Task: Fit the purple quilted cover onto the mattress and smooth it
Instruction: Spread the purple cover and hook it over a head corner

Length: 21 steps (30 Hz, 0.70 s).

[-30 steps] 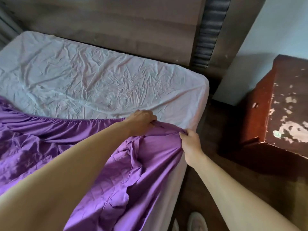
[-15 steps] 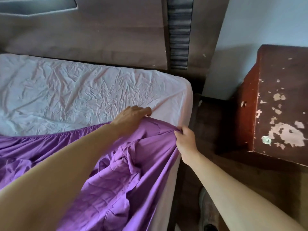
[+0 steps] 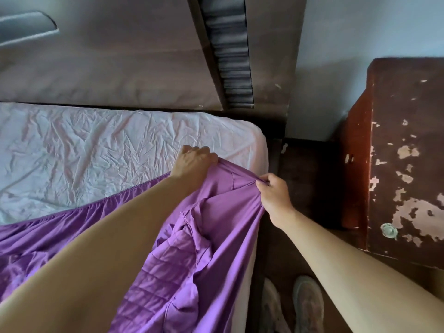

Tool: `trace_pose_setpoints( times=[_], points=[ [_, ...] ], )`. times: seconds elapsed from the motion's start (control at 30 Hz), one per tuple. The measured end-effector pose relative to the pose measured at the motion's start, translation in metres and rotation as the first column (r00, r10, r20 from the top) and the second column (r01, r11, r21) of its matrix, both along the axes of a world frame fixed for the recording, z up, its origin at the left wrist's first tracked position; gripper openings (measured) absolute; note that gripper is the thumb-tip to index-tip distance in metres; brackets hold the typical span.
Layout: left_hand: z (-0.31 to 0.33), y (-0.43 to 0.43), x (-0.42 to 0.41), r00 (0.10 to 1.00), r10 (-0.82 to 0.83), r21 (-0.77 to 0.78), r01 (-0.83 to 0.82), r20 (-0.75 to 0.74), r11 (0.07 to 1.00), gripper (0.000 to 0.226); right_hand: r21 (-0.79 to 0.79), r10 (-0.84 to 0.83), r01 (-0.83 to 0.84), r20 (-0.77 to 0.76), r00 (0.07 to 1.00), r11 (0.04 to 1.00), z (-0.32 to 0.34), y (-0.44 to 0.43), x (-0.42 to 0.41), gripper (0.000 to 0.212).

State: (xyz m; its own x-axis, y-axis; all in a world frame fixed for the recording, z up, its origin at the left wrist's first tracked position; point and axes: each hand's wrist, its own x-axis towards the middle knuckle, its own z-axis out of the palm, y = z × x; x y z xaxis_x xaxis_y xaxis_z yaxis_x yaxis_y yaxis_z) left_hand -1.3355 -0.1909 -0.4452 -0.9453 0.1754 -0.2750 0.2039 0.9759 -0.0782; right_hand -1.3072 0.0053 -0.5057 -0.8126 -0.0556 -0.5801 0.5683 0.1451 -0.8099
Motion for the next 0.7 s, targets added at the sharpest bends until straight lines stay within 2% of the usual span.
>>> trace_pose_setpoints(
  times=[0.1, 0.23, 0.37, 0.47, 0.6, 0.7],
  points=[
    [-0.004, 0.004, -0.014, 0.998, -0.061, -0.043, 0.061, 0.012, 0.997, 0.041, -0.030, -0.062, 0.062, 0.001, 0.998, 0.998, -0.007, 0.001, -0.016, 0.017],
    [-0.002, 0.006, -0.033, 0.995, -0.057, 0.017, 0.056, 0.078, 0.998, 0.040, -0.121, -0.097, 0.097, 0.011, 0.995, 0.988, -0.011, 0.010, -0.032, 0.012],
    [-0.014, 0.005, -0.057, 0.988, -0.116, 0.035, 0.113, 0.101, 0.993, 0.040, -0.232, -0.092, 0.091, 0.007, 0.996, 0.968, -0.018, 0.024, -0.048, 0.021],
    [-0.022, 0.007, -0.072, 0.981, -0.169, 0.052, 0.164, 0.099, 0.985, 0.040, -0.252, -0.127, 0.128, 0.020, 0.992, 0.959, -0.029, 0.029, -0.058, 0.027],
    [-0.033, 0.019, -0.092, 0.976, -0.214, 0.025, 0.213, 0.040, 0.977, 0.043, -0.079, -0.112, 0.103, -0.115, 0.987, 0.992, -0.045, 0.031, -0.075, 0.031],
    [-0.044, 0.026, -0.109, 0.977, -0.211, 0.001, 0.211, 0.035, 0.977, 0.060, 0.197, 0.028, 0.035, -0.308, 0.951, 0.980, -0.059, 0.030, -0.088, 0.029]
  ],
)
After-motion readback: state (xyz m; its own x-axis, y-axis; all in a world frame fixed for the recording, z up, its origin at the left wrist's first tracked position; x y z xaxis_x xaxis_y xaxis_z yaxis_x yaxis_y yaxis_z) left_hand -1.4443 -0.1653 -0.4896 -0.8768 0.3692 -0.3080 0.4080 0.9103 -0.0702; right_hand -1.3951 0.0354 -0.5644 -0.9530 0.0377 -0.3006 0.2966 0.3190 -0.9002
